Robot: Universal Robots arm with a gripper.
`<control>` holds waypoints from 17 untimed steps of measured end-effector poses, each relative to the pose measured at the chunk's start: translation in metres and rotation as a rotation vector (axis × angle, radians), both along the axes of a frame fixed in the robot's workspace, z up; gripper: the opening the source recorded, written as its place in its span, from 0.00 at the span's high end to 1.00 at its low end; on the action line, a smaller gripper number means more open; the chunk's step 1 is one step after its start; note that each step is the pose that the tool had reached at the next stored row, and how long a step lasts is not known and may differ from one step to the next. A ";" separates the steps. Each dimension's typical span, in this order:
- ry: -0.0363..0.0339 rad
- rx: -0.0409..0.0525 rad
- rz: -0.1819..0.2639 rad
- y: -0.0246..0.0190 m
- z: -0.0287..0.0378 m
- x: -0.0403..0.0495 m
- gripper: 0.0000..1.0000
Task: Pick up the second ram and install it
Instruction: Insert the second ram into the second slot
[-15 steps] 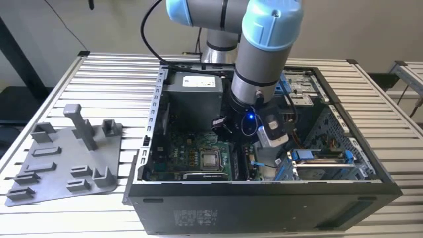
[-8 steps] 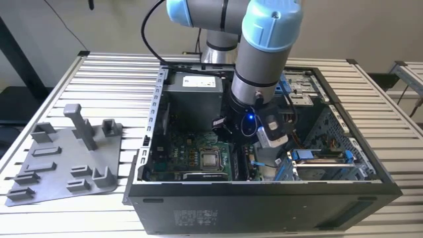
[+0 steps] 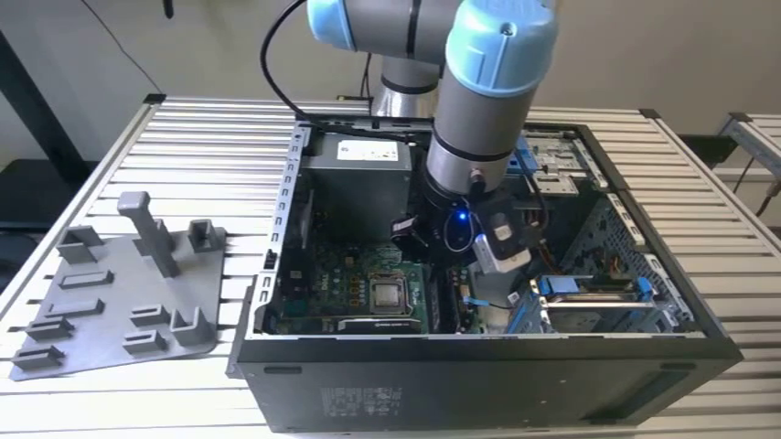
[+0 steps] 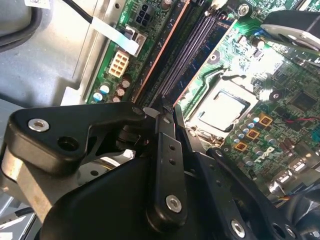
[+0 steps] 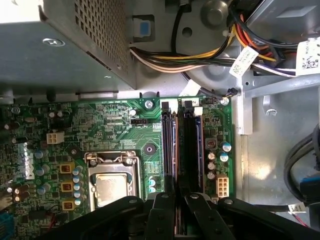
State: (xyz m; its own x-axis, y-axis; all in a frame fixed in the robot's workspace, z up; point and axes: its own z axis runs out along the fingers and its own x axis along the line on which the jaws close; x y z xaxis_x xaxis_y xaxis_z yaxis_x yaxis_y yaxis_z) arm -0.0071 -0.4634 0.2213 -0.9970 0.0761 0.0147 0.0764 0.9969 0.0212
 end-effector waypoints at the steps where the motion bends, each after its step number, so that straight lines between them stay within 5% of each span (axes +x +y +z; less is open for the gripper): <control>1: 0.0000 0.0000 0.000 0.0000 0.0000 -0.0003 0.86; 17: 0.0000 0.0000 0.000 0.0000 -0.0045 0.0001 0.86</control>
State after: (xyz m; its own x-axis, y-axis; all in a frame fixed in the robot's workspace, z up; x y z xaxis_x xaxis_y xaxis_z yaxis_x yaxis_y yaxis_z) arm -0.0070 -0.4634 0.2167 -0.9970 0.0758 0.0148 0.0761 0.9969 0.0212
